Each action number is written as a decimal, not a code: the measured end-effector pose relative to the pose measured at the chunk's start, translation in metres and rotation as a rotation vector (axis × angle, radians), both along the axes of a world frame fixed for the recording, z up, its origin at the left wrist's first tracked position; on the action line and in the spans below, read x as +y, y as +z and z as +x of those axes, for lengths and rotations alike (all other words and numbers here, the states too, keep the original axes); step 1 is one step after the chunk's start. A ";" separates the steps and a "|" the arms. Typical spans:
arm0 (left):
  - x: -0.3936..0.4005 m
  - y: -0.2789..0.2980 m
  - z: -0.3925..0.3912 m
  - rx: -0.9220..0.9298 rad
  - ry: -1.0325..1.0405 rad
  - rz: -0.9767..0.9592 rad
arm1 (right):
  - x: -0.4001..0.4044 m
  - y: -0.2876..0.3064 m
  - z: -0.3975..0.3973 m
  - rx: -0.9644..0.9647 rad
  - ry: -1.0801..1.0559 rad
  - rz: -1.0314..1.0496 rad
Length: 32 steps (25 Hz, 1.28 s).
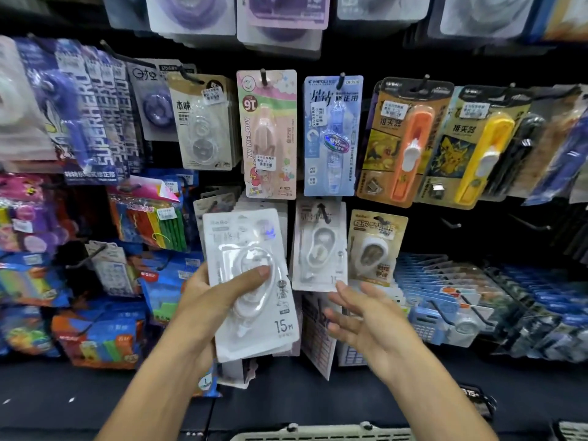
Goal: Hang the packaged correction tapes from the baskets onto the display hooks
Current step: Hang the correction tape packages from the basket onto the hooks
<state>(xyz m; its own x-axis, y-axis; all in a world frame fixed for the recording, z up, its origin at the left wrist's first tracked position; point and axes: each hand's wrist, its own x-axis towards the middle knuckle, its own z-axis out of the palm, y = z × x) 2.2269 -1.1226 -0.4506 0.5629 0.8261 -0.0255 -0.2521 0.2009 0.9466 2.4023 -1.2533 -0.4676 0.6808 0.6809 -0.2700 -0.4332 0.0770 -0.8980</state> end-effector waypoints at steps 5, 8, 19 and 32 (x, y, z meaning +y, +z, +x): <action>-0.005 -0.007 0.018 0.006 -0.001 0.014 | -0.002 -0.006 -0.027 -0.293 0.198 0.085; -0.008 -0.009 0.021 0.003 -0.001 0.022 | 0.003 0.000 -0.035 -0.490 0.242 0.047; 0.001 -0.008 0.005 -0.041 0.064 -0.061 | -0.013 0.000 -0.010 -0.402 -0.001 -0.016; 0.001 0.001 0.003 -0.094 0.122 0.056 | -0.014 0.004 -0.017 -0.475 -0.266 0.044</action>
<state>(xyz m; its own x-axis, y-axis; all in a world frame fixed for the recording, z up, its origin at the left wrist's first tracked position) 2.2304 -1.1218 -0.4500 0.4565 0.8870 0.0701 -0.3590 0.1115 0.9267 2.3852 -1.2678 -0.4638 0.8712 0.4721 0.1343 0.0592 0.1704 -0.9836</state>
